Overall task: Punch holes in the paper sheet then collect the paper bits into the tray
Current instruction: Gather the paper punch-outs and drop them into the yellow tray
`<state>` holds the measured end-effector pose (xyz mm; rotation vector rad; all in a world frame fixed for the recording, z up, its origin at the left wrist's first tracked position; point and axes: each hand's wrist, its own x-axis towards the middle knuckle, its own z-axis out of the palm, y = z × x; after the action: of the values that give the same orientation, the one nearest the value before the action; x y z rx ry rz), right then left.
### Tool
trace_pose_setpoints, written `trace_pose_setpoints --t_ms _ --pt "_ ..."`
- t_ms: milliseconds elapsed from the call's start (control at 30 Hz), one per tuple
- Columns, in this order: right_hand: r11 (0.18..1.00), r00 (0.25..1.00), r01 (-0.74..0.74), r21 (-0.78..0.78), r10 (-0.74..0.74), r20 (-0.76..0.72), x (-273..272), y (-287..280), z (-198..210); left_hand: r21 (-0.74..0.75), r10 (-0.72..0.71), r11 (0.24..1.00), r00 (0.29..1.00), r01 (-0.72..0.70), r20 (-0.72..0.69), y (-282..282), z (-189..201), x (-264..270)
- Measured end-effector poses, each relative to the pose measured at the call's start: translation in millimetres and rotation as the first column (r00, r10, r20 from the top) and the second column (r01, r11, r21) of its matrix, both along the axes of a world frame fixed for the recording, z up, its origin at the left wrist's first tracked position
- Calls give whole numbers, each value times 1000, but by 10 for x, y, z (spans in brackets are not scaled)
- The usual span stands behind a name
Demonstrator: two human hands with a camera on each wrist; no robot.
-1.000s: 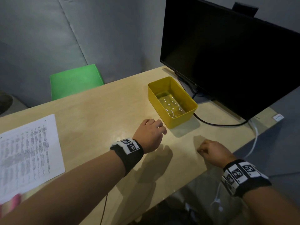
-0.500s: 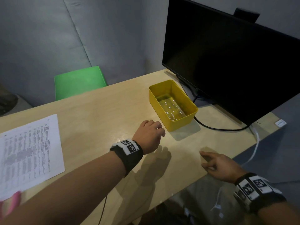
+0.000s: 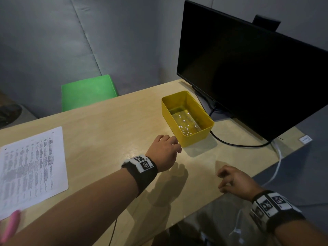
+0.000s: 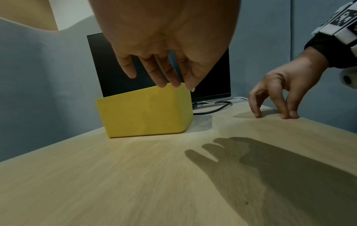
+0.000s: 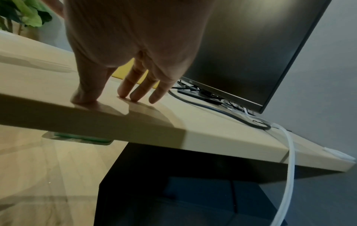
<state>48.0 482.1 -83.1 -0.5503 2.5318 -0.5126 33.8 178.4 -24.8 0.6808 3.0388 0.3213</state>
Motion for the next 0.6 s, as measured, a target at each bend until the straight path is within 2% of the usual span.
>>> trace_pose_setpoints --t_ms 167,267,400,600 --pt "1000 993 19 -14 -20 -113 74 17 -87 -87 -64 994 993 73 102 68 -49 124" --pt "999 980 42 4 -40 -196 108 -68 -88 -142 -157 973 971 183 178 139 -138 307" --pt "997 981 21 75 -6 -195 58 -186 -64 -189 -272 925 922 329 275 252 -270 567" --pt "994 981 27 105 -6 -195 -8 -351 -52 -194 -305 902 886 387 348 334 -371 731"
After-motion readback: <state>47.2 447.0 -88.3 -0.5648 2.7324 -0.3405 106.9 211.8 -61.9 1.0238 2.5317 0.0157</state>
